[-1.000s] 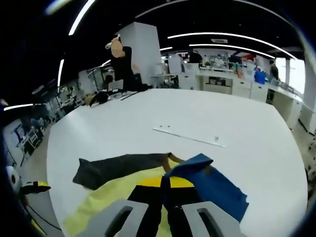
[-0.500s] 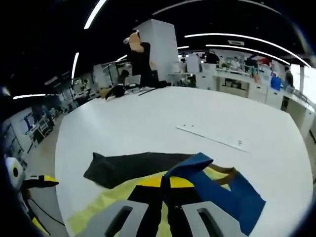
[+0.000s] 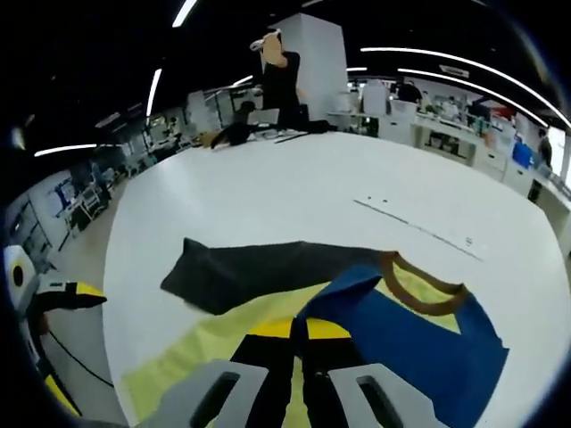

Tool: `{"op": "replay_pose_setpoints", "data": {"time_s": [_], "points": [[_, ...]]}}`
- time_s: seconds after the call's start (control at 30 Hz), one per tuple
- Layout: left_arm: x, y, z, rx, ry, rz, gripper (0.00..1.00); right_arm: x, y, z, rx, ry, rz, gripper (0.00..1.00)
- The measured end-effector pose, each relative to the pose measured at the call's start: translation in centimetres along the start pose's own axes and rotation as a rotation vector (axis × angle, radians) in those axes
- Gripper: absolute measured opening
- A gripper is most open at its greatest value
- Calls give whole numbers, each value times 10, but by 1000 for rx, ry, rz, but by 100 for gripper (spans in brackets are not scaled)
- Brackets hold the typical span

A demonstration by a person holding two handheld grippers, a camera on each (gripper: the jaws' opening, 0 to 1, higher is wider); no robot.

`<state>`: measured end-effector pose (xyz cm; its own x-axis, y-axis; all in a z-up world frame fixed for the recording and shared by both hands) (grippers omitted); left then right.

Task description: Fold the garment on the visible template until the final outline fits inside the template.

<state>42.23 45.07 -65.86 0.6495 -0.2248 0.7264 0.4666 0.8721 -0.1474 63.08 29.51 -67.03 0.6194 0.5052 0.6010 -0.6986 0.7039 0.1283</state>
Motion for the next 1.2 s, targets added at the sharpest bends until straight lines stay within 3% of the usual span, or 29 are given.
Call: {"op": "replay_pose_setpoints", "data": {"time_s": [0.43,0.93,1.2], "points": [[0,1,2,5,-4,1,98,-5,8,-11,76,-8,-94,3],[5,-1,4,13,-14,-12,99,-6,-6,6,63,-56,-89,50],[7,-1,4,13,-17,-22,99,-14,-25,20,40,-71,-105,61]]}}
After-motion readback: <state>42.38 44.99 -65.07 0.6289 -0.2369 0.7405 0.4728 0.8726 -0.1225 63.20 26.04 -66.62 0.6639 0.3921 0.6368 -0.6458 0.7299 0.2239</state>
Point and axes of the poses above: the point that each gripper's makers call its tool centre point, and the gripper's own axes: z roughly backward along the fingers, y roughly to its left, x roughly out of its top, the point moved 7 cm from there along z, roughly backward along the fingers, and after that the axes turned 12 degrees about y, right-handed, at the moved point
